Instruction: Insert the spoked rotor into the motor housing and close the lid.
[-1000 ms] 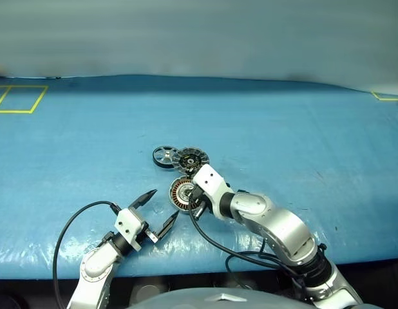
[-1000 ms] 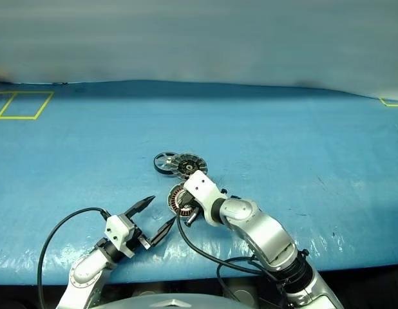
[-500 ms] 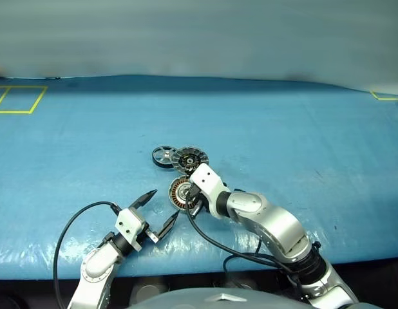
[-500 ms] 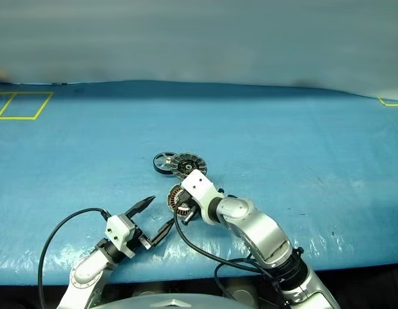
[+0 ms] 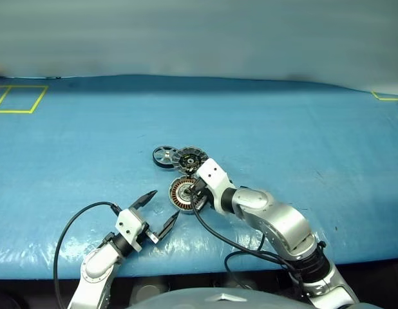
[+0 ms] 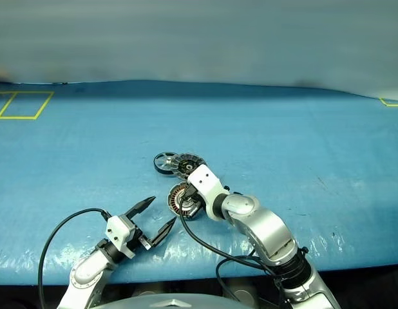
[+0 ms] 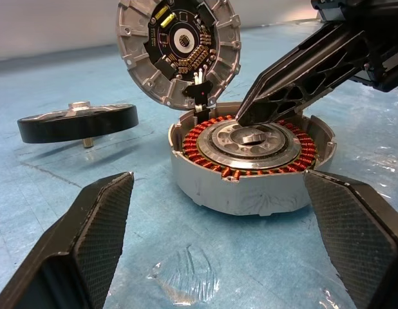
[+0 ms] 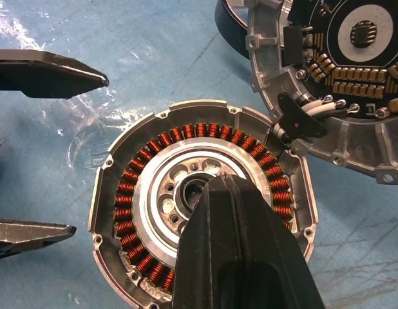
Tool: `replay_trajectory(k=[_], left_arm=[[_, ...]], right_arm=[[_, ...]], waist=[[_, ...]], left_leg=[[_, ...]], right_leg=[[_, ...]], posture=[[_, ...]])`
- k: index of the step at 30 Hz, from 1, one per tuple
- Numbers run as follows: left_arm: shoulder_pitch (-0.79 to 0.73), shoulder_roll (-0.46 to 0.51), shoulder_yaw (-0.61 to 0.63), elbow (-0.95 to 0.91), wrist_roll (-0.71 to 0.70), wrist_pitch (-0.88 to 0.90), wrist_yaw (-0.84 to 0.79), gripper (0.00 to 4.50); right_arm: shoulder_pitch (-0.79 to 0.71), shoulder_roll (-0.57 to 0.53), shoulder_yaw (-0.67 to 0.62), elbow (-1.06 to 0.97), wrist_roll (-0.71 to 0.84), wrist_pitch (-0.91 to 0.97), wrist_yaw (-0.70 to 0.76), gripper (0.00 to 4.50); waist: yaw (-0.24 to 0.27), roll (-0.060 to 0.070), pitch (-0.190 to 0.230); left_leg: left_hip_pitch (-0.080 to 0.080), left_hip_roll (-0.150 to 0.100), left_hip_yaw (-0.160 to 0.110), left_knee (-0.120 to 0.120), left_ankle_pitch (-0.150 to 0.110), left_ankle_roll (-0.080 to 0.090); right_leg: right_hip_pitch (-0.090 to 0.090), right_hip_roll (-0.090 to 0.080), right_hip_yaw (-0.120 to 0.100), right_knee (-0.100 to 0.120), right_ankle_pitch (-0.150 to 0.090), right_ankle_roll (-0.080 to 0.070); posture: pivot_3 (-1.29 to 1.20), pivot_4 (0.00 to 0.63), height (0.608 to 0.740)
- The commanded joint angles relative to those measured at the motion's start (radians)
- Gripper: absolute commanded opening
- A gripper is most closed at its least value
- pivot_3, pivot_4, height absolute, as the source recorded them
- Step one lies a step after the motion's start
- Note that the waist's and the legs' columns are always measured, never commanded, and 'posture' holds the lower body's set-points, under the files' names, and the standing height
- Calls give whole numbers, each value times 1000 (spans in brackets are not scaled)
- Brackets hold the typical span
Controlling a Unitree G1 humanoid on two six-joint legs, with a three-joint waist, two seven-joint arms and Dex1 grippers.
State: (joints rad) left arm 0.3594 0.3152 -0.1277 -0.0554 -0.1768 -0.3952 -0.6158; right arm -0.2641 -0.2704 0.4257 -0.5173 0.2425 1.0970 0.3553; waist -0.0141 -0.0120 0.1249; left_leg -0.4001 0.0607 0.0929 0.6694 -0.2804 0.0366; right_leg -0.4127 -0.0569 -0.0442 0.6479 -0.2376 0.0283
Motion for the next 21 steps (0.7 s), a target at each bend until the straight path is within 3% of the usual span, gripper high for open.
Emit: replay_trajectory(k=[1, 21], left_arm=[[3, -1, -6, -14, -2, 0, -1, 4500], [4, -2, -3, -10, -1, 1, 6, 4500]], right_arm=[[-11, 8, 5, -29, 7, -23, 4, 15], [6, 3, 49, -3, 8, -29, 24, 15]], waist=[[0, 0, 0], [0, 0, 0]], left_leg=[[0, 0, 0, 0, 0, 0], [0, 0, 0, 0, 0, 0]], right_leg=[[0, 0, 0, 0, 0, 0], [0, 0, 0, 0, 0, 0]], posture=[[0, 150, 740], [0, 150, 740]])
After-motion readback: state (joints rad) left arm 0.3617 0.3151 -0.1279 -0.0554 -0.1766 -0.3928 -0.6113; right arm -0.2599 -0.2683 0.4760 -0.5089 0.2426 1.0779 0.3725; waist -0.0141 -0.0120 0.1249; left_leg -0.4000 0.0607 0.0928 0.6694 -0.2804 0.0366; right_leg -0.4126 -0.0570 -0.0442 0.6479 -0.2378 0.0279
